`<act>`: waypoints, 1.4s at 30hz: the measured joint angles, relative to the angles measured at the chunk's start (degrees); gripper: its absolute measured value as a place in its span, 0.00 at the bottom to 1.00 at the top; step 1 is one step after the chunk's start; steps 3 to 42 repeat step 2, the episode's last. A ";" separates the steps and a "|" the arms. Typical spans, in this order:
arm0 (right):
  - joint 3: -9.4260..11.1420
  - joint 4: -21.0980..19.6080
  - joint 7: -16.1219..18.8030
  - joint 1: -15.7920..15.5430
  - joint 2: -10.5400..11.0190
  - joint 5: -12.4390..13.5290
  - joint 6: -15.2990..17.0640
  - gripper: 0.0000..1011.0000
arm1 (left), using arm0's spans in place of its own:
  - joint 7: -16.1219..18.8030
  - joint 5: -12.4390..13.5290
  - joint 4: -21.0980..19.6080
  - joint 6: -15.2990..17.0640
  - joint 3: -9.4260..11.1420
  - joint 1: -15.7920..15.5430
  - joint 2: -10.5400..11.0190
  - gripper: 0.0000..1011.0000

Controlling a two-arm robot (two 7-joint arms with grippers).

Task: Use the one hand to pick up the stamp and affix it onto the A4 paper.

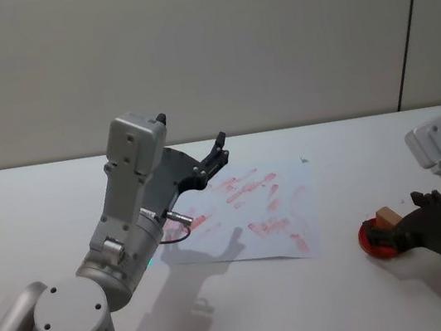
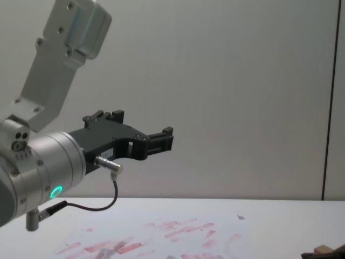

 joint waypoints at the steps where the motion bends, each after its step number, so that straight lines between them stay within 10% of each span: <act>1: 0.00 0.01 0.01 0.00 0.00 0.00 0.00 0.99 | 0.00 0.00 0.00 0.00 0.00 0.00 0.00 0.99; 42: 0.00 0.01 0.01 0.00 0.00 -0.01 0.00 0.99 | 0.00 0.00 0.00 0.00 0.00 0.00 0.00 0.99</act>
